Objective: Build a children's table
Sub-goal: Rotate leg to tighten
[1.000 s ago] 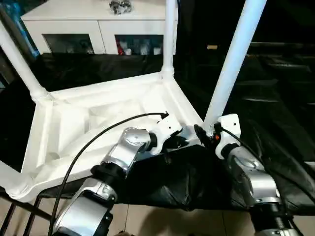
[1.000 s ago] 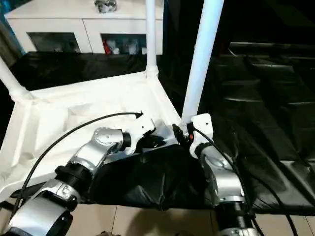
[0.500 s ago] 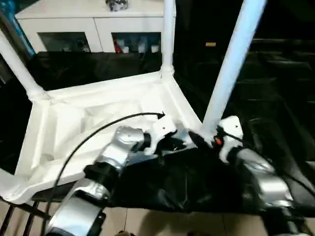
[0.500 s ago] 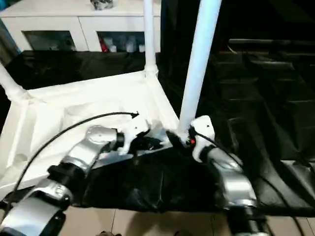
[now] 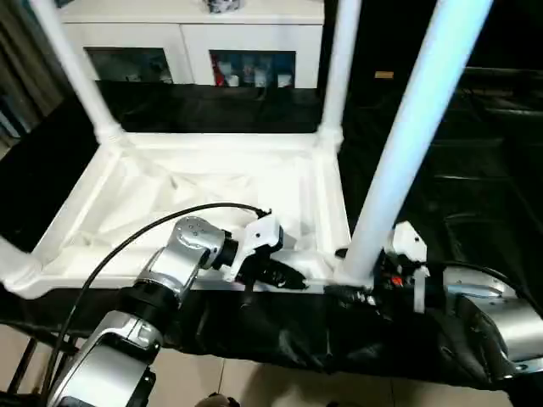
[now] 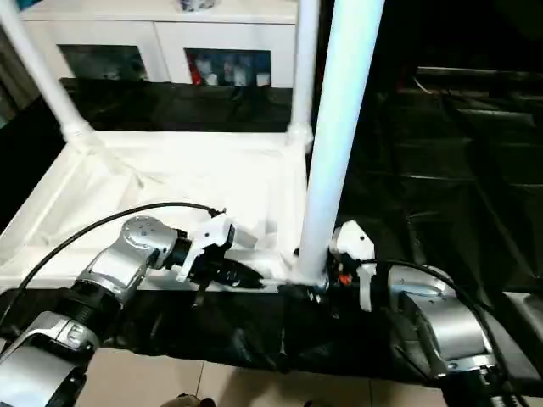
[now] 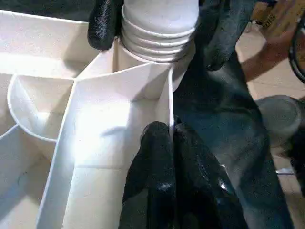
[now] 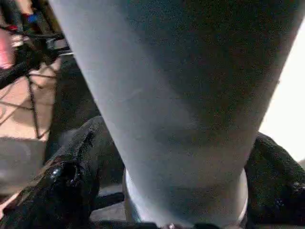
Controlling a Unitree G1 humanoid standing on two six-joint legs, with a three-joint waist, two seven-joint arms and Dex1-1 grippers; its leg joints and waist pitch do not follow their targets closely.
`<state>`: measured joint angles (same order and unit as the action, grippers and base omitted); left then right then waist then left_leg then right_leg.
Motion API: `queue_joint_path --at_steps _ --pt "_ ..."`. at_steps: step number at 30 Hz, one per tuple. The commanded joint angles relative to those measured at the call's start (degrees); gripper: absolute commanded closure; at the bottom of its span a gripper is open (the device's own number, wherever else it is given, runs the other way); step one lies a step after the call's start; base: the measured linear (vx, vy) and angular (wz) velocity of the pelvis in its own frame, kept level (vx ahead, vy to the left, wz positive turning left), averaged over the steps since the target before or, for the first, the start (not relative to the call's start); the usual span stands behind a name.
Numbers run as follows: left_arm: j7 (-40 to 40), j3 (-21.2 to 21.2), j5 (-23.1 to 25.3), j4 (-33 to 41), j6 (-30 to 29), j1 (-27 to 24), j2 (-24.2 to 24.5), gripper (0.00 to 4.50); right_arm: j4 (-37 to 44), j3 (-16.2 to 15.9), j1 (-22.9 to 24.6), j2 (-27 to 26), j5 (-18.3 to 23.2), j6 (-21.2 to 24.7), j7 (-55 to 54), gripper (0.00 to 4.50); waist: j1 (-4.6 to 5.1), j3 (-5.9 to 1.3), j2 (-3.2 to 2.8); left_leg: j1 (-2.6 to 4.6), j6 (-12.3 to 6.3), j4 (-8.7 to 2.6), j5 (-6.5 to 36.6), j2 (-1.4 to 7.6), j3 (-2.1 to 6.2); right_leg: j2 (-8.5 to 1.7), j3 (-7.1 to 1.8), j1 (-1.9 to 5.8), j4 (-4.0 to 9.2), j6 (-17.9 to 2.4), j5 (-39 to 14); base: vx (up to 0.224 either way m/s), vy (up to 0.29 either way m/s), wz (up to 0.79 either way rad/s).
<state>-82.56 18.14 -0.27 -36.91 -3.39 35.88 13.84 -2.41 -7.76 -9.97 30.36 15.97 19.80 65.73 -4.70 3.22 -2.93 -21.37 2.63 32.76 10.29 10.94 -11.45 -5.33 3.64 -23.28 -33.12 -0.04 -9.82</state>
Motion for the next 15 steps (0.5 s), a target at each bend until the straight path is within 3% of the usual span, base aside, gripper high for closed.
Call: queue_joint_path --at_steps 1,5,15 --pt "-3.47 1.48 -2.49 3.3 1.51 0.98 -1.46 4.5 0.81 -3.78 -0.39 0.1 -0.2 1.21 1.73 0.8 0.27 -3.04 1.2 0.79 -5.21 -3.49 11.37 2.56 0.8 -3.02 -2.3 2.71 3.68 -13.48 -13.25 0.0 0.0 0.0" --pt "-4.9 1.74 -2.71 4.05 1.15 0.73 -0.91 4.5 1.1 -4.23 -0.45 0.81 -0.07 1.8 2.83 1.26 -0.03 -3.17 1.22 0.73 -5.57 -3.36 9.97 2.5 0.82 -3.01 -2.27 2.81 3.41 -13.73 -11.27 0.0 0.0 0.0" --pt "-5.78 2.21 -2.85 4.81 0.54 0.1 -0.3 4.5 1.87 -5.4 0.35 0.41 0.21 2.3 3.47 1.73 -0.07 -3.16 1.16 0.66 -5.58 -3.33 9.78 2.48 0.86 -3.0 -2.2 2.86 3.4 -13.81 -11.08 0.0 0.0 0.0"
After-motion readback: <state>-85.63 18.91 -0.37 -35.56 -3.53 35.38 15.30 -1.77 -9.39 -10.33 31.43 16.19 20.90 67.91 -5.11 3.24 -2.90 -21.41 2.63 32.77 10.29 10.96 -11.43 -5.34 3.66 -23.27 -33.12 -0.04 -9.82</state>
